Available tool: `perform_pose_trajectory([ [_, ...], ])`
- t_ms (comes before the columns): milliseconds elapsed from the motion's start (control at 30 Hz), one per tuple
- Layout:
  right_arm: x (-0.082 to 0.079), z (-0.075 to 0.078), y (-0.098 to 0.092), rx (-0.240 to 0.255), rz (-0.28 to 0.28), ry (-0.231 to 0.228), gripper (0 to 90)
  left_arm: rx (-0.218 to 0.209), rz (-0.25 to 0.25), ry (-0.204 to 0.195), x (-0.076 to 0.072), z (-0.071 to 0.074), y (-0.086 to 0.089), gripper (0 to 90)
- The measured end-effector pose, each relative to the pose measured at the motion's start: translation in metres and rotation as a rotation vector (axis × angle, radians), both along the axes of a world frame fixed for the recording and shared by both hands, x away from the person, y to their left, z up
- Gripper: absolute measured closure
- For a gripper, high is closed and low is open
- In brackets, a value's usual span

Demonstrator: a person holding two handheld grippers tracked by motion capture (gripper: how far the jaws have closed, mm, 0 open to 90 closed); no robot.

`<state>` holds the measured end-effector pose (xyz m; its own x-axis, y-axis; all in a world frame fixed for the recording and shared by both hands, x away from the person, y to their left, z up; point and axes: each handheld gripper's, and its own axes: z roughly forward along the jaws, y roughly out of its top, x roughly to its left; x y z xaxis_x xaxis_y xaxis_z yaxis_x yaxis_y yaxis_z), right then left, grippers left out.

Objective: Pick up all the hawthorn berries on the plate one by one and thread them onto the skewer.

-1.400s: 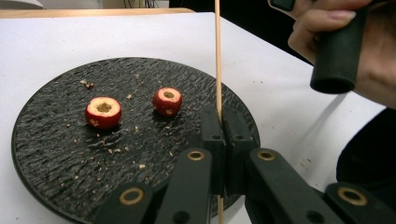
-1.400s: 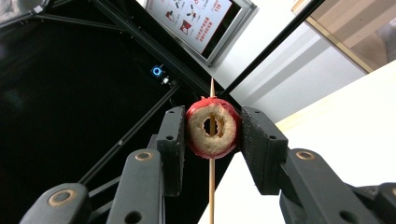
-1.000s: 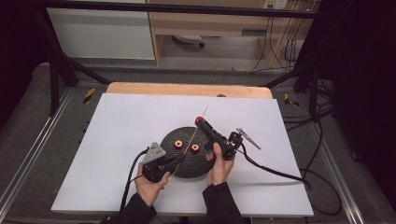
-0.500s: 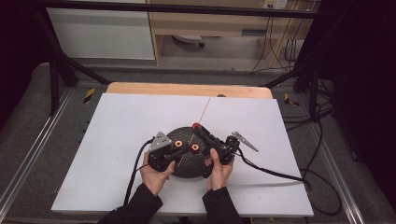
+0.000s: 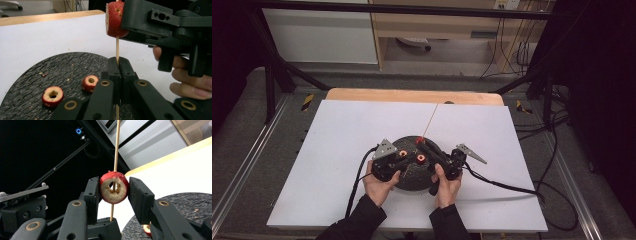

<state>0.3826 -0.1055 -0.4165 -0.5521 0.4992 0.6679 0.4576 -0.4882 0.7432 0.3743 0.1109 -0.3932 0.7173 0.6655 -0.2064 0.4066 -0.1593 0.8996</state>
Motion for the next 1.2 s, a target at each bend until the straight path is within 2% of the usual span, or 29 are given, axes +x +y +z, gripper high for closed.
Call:
perform_pose_trajectory([
  [100,0.0,0.001,-0.001,-0.023,0.017,0.002,60.3,0.003,-0.009,-0.004,-0.001,-0.001,0.004,88.7],
  [200,-0.001,0.003,-0.003,-0.061,0.014,-0.013,54.2,0.013,-0.013,-0.006,-0.003,-0.003,0.01,88.7],
  [400,0.002,0.012,-0.011,-0.163,0.036,-0.027,34.6,0.037,-0.015,-0.006,-0.006,-0.006,0.028,88.7],
  [567,0.005,0.016,-0.018,-0.273,0.062,-0.031,19.5,0.06,-0.025,0.0,-0.011,-0.01,0.045,88.7],
  [700,0.007,0.016,-0.022,-0.372,0.111,-0.018,9.1,0.087,-0.048,0.0,-0.015,-0.013,0.058,88.6],
  [867,0.008,0.014,-0.025,-0.483,0.165,-0.002,4.4,0.131,-0.06,-0.001,-0.021,-0.016,0.075,88.5],
  [1200,0.011,0.014,-0.028,-0.65,0.254,0.021,3.7,0.146,-0.075,0.012,-0.034,-0.026,0.106,88.5],
])
